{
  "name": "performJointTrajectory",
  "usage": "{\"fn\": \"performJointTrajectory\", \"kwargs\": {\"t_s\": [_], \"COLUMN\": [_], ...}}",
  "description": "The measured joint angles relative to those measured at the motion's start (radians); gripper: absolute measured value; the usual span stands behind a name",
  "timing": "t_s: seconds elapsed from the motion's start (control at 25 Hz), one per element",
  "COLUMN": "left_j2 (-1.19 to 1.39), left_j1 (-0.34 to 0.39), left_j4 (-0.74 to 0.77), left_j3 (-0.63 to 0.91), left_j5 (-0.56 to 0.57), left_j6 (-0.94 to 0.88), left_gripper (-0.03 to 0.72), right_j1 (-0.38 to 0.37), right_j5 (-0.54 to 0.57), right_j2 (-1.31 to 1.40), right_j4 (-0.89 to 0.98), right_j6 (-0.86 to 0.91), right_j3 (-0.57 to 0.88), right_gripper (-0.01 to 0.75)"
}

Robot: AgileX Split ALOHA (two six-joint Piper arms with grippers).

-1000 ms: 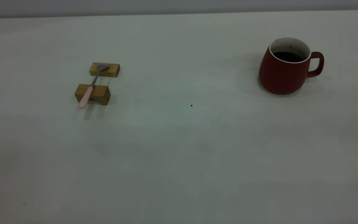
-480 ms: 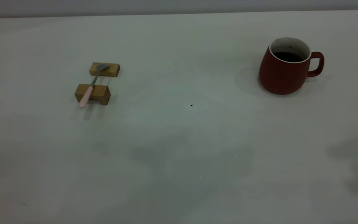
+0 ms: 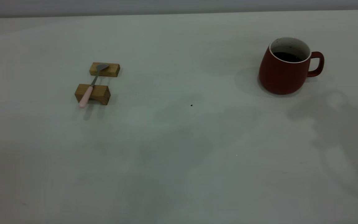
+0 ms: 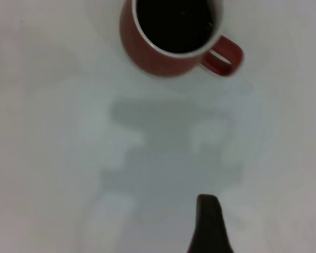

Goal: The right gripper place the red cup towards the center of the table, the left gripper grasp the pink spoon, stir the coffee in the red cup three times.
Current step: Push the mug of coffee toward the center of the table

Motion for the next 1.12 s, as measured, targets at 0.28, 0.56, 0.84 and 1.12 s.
{"fn": "performJointTrajectory", "kwargs": {"t_s": [0.28, 0.56, 0.84, 1.12], "left_j2": [0.0, 0.0, 0.0, 0.0], "left_j1": [0.0, 0.0, 0.0, 0.0], "left_j4": [0.0, 0.0, 0.0, 0.0], "left_j3": [0.0, 0.0, 0.0, 0.0], "left_j5": [0.0, 0.0, 0.0, 0.0], "left_j6": [0.0, 0.0, 0.0, -0.001], "left_gripper": [0.509, 0.509, 0.509, 0.509], "right_j1": [0.01, 0.01, 0.017, 0.031], "right_j5": [0.013, 0.02, 0.019, 0.007], "right_j2": [0.266, 0.435, 0.526, 0.566], "right_j4": [-0.032, -0.104, -0.108, -0.1], "right_j6": [-0.1, -0.188, -0.368, -0.552], "right_j3": [-0.211, -0.349, -0.423, -0.424], "right_gripper": [0.591, 0.591, 0.591, 0.591]}}
